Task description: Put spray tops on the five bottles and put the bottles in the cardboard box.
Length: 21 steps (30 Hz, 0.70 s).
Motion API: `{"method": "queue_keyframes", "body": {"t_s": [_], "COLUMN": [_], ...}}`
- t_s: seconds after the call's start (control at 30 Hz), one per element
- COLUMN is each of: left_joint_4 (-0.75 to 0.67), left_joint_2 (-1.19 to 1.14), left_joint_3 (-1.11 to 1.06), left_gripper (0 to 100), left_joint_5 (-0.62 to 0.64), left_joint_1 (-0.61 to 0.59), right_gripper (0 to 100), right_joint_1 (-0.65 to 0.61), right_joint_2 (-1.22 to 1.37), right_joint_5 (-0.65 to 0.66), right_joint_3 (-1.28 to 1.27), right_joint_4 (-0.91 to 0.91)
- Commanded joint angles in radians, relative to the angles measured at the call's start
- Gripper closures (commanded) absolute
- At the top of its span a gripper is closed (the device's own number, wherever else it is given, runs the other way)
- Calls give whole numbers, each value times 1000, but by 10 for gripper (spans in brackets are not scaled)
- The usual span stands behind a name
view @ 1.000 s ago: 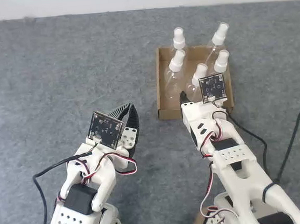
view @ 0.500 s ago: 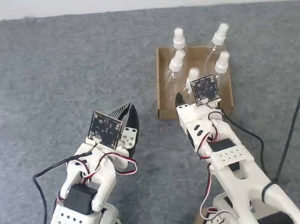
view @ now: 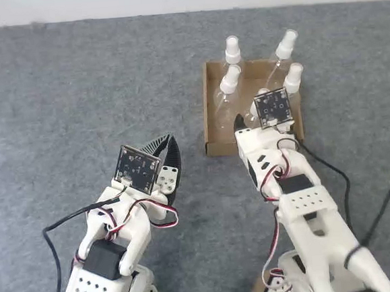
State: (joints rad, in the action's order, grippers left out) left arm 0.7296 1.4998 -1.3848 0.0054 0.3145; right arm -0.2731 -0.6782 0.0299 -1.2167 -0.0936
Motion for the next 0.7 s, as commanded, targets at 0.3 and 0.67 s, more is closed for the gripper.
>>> {"method": "queue_keyframes", "body": {"t_s": [0.3, 0.67], "left_joint_4": [-26, -26], "left_joint_2": [12, 14], "left_joint_3": [7, 7], "left_gripper": [988, 988], "left_joint_5": [-2, -2], "left_joint_1": [-3, -3], "right_gripper": [701, 702], "right_joint_1": [12, 28], "right_joint_2": [-375, -648], "right_joint_5": [14, 21], "right_joint_3": [60, -236], "right_joint_4": [-346, -420]}}
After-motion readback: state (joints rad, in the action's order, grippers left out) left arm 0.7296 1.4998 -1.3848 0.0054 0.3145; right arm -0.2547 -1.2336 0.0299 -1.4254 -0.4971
